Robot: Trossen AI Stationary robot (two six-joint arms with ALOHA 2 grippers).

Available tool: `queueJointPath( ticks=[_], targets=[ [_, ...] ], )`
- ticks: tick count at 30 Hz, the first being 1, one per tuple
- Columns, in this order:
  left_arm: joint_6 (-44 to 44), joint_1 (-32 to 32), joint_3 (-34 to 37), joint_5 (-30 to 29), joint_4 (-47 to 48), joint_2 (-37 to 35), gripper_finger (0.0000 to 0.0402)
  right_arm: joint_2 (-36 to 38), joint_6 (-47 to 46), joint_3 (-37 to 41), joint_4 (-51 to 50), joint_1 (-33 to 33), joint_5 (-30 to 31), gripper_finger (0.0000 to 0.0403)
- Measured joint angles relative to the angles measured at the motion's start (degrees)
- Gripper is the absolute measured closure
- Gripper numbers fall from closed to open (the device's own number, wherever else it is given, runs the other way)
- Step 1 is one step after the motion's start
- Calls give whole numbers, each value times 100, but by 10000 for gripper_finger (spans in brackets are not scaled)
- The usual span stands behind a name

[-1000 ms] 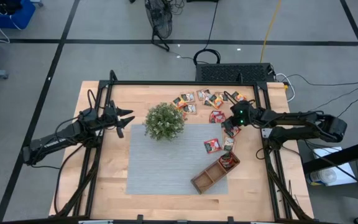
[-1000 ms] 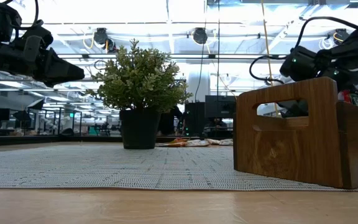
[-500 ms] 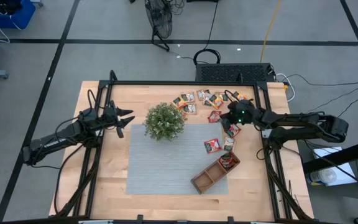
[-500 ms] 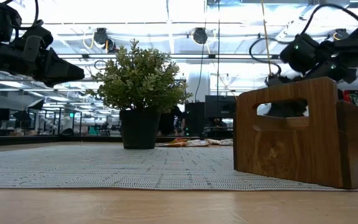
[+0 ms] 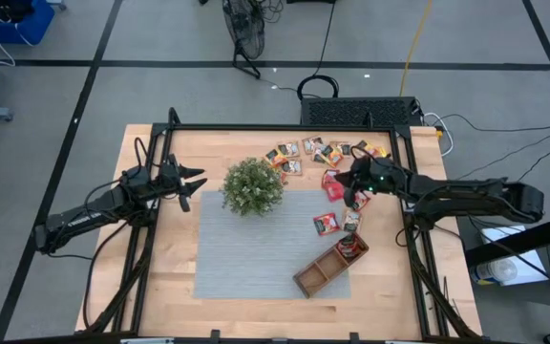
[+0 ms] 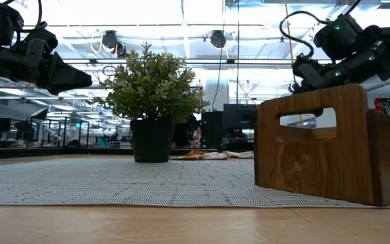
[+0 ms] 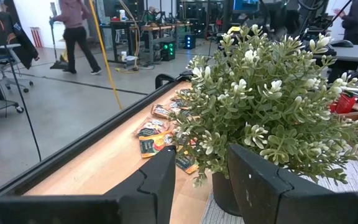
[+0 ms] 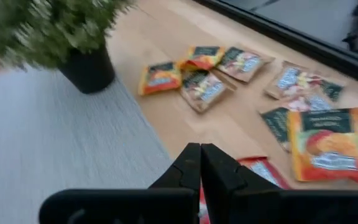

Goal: Pick & Place Tea
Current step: Put the strawberry tea sachet into the brown organizer

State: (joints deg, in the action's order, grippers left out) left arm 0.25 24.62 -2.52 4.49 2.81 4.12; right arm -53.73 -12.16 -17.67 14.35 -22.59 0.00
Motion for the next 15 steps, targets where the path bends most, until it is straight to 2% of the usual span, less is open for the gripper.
queueJointPath(
  ticks=[3,6,11,15],
  targets=[
    [0,-2,2,0,0,-2,254,2,346,0,-154,-4,-2,395],
    [0,0,0,0,0,-2,254,1,544,-41,-448,21,-25,361],
    [0,0,0,0,0,-2,254,-195,303,-465,-1112,183,-9,258],
    [0,0,1,0,0,-2,254,-797,305,-1343,-2307,429,206,175]
  ],
)
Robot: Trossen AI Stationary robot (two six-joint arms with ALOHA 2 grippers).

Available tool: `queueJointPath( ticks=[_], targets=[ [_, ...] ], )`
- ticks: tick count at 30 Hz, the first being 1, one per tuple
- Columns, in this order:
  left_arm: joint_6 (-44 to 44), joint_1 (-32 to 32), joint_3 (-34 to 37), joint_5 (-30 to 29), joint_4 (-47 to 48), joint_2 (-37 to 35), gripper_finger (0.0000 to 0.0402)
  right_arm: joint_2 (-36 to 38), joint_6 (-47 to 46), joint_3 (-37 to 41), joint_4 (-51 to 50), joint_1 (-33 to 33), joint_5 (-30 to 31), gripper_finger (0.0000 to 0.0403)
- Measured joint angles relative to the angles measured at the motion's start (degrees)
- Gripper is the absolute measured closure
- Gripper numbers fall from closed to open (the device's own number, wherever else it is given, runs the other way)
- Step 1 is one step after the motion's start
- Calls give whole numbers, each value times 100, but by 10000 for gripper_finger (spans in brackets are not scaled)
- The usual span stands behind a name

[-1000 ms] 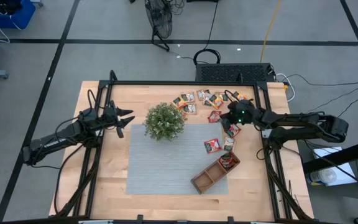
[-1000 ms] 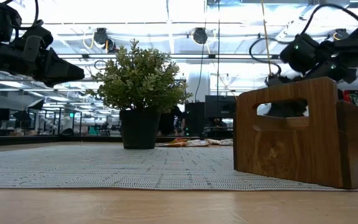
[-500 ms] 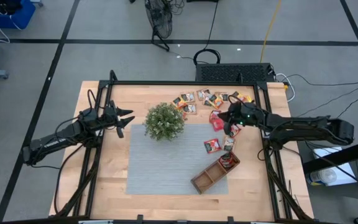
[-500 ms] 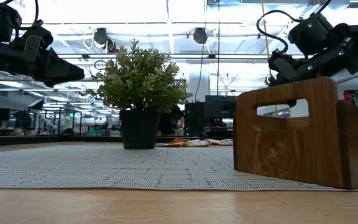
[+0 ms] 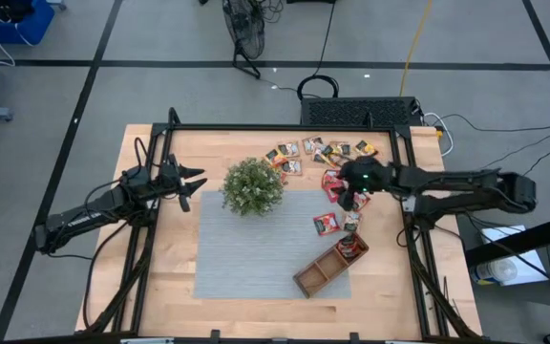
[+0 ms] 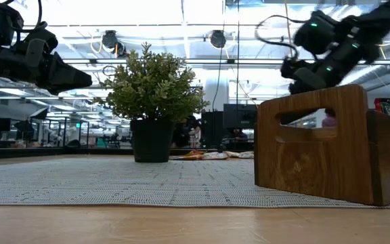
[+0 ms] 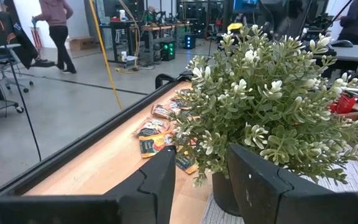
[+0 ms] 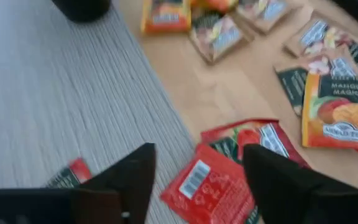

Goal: Pick & Place Tea
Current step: Put the strawberry tea sachet into the brown organizer

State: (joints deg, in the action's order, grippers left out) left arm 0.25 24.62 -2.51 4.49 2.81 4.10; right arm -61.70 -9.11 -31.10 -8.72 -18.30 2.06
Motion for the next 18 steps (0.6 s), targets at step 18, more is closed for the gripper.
queueJointPath(
  ticks=[18],
  targets=[
    [0,0,0,0,0,2,254,-3208,-222,-2528,-2823,303,844,143]
  ],
)
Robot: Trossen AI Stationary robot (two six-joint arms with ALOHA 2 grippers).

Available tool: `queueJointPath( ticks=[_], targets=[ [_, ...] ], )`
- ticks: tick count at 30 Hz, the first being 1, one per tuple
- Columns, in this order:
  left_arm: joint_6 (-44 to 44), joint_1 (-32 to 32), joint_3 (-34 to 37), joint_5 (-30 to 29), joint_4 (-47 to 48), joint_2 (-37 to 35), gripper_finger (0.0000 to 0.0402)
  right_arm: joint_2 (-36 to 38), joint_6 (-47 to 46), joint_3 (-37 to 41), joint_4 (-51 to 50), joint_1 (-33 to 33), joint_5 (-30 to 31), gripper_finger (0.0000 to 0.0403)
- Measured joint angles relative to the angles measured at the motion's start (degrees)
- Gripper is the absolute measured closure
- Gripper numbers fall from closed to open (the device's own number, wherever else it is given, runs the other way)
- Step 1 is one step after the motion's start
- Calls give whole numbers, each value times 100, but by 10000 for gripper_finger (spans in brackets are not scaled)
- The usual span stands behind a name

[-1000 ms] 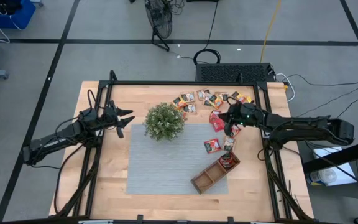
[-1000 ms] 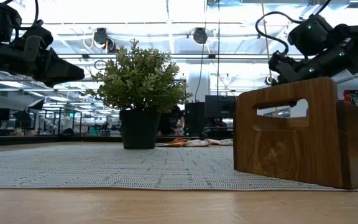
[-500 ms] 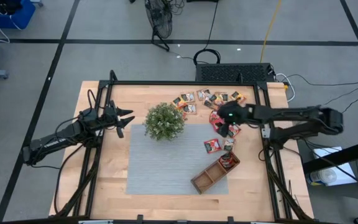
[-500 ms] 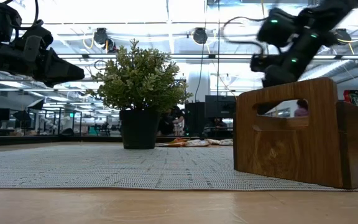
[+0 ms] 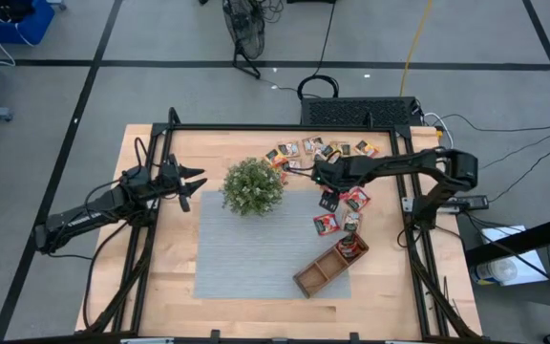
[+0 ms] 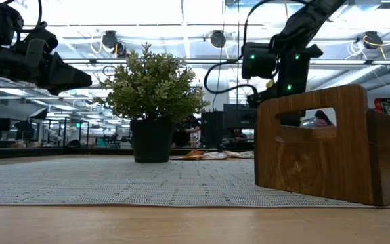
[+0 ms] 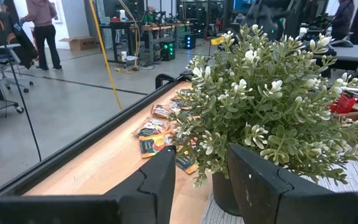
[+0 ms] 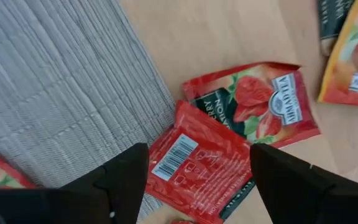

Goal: Pick & Place Tea
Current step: Put the strawberry tea sachet into the brown organizer

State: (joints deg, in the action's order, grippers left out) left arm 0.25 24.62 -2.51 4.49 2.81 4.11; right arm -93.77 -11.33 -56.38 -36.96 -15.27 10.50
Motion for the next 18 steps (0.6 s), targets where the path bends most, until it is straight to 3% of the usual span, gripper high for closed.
queueJointPath(
  ticks=[18],
  targets=[
    [0,0,-2,0,0,-1,254,-272,-890,-4,-330,-254,-304,147]
  ],
)
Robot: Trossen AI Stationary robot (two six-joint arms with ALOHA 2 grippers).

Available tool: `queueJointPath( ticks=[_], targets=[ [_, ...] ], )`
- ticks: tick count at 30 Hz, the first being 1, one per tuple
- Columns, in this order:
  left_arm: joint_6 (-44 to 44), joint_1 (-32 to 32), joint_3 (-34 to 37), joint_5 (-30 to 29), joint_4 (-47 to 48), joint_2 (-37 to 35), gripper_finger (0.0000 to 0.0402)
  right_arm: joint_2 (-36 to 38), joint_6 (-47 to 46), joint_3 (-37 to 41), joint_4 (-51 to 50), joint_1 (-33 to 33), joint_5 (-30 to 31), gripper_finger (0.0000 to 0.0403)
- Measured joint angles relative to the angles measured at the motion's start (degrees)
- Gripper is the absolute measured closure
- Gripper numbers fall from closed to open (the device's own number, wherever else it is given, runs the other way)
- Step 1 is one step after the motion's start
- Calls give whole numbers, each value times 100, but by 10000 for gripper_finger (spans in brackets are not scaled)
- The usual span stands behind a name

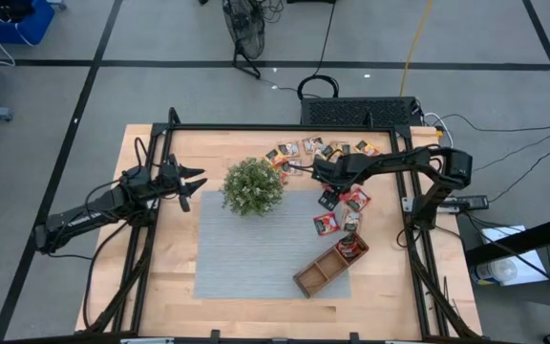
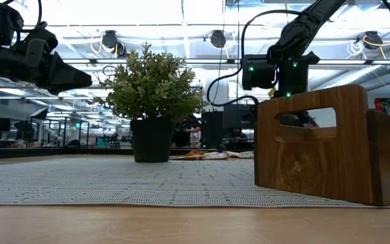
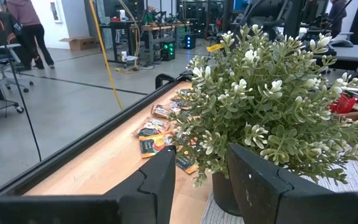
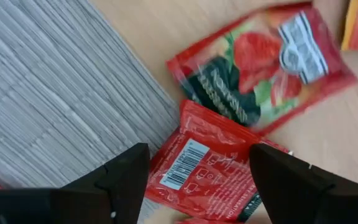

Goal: Pick & Place Tea
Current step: Put the strawberry tea sachet into the brown organizer

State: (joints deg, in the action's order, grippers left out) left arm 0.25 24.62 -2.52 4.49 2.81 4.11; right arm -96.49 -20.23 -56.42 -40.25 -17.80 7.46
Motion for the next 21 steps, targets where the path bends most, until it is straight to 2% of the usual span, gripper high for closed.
queueJointPath(
  ticks=[12,17,21],
  targets=[
    [0,0,2,0,0,-1,254,0,-527,0,-823,4,-2,151],
    [0,-1,1,0,0,0,254,12,-572,75,-793,4,-36,183],
    [0,0,0,0,0,0,254,26,-621,267,-697,-4,-330,219]
  ],
)
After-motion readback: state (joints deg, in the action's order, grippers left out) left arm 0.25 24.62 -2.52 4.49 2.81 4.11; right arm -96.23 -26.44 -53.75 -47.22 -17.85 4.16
